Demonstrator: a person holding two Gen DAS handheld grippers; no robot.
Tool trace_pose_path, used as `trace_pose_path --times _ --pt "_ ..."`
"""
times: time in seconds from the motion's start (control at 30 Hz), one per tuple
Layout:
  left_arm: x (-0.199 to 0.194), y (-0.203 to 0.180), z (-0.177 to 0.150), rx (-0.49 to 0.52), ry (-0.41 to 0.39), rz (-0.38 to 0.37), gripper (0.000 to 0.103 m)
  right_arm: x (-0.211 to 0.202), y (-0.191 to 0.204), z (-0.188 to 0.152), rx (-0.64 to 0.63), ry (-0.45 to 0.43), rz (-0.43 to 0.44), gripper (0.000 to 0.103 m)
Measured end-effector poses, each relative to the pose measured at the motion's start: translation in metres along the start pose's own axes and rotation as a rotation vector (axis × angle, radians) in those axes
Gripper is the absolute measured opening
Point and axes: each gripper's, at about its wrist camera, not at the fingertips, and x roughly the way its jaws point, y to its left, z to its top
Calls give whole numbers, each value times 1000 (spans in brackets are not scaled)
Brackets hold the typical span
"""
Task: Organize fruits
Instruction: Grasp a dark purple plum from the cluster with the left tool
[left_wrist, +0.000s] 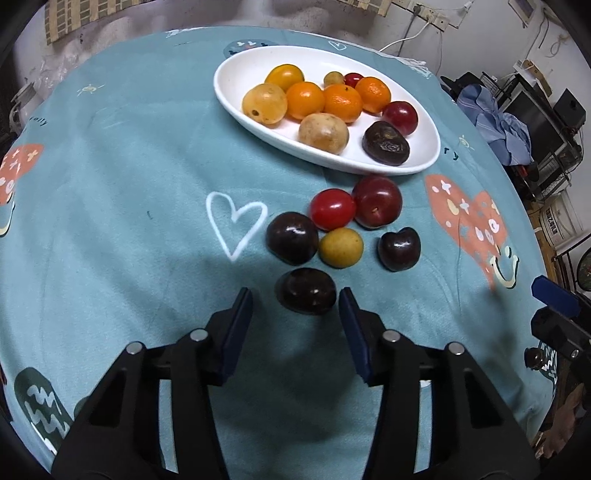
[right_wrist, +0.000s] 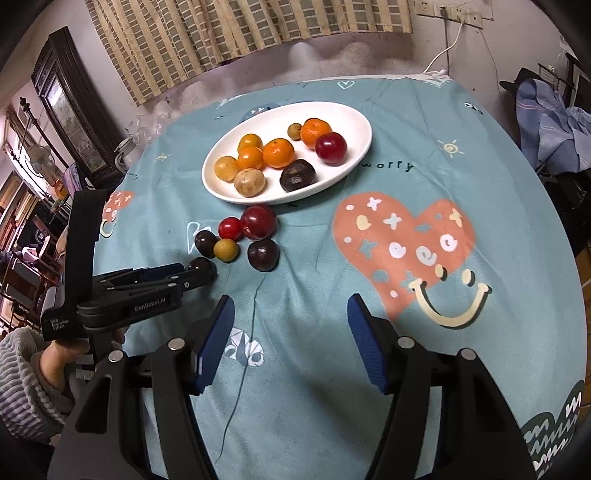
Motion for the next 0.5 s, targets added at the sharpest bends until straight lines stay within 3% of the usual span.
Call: trace_pose_path --times 0.23,0.3,0.5 --pt "5 -10 2 30 6 -12 36 -1 -2 -1 9 1 -2 64" --pt "6 -12 2 42 2 9 32 0 -2 -2 8 3 -2 64" --pt "3 -21 1 79 -11 94 31 0 -2 -1 14 3 5 64"
